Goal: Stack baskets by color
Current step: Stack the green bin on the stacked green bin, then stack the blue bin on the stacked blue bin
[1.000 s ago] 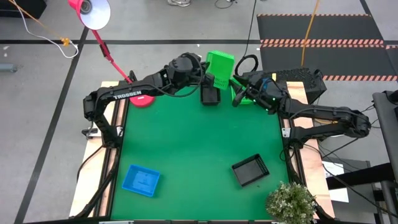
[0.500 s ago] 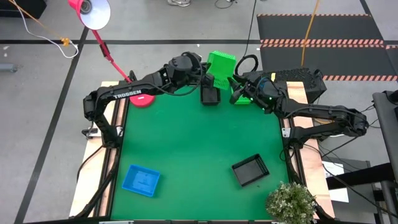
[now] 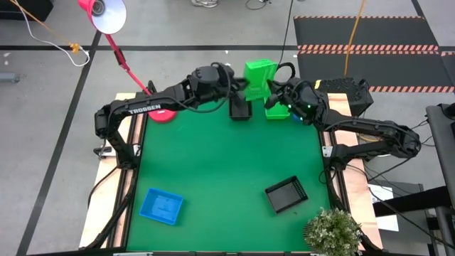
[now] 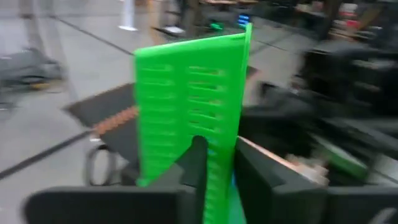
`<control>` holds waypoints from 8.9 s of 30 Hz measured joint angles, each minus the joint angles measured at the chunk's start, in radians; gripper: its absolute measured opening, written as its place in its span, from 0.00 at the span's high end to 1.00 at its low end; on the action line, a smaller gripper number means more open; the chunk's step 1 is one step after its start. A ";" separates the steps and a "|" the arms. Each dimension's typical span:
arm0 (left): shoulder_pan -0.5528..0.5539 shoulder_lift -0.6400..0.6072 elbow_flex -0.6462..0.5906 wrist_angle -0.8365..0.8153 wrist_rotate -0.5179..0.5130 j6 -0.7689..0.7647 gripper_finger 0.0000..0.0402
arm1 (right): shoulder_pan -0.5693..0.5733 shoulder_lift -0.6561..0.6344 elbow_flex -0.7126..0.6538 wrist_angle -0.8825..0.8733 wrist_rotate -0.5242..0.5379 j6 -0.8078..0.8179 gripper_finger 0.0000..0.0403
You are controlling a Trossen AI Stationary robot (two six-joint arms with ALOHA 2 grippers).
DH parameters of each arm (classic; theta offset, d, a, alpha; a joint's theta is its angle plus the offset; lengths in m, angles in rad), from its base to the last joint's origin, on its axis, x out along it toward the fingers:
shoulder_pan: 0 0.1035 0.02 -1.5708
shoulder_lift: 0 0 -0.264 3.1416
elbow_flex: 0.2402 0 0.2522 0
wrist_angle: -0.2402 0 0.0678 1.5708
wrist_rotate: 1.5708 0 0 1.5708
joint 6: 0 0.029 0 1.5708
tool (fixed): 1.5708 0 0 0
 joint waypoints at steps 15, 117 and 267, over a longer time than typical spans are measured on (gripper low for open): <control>0.044 -0.068 -0.001 -0.303 0.221 -0.146 0.33 | -0.085 -0.117 0.000 -0.327 -0.047 0.241 0.99; -0.076 -0.097 -0.107 -0.687 0.155 -0.273 0.54 | -0.477 0.379 0.284 -1.036 -0.410 0.354 0.99; -0.269 -0.499 -0.349 -0.585 -0.280 0.077 0.98 | 0.257 -0.109 0.284 -0.637 -0.146 0.249 0.75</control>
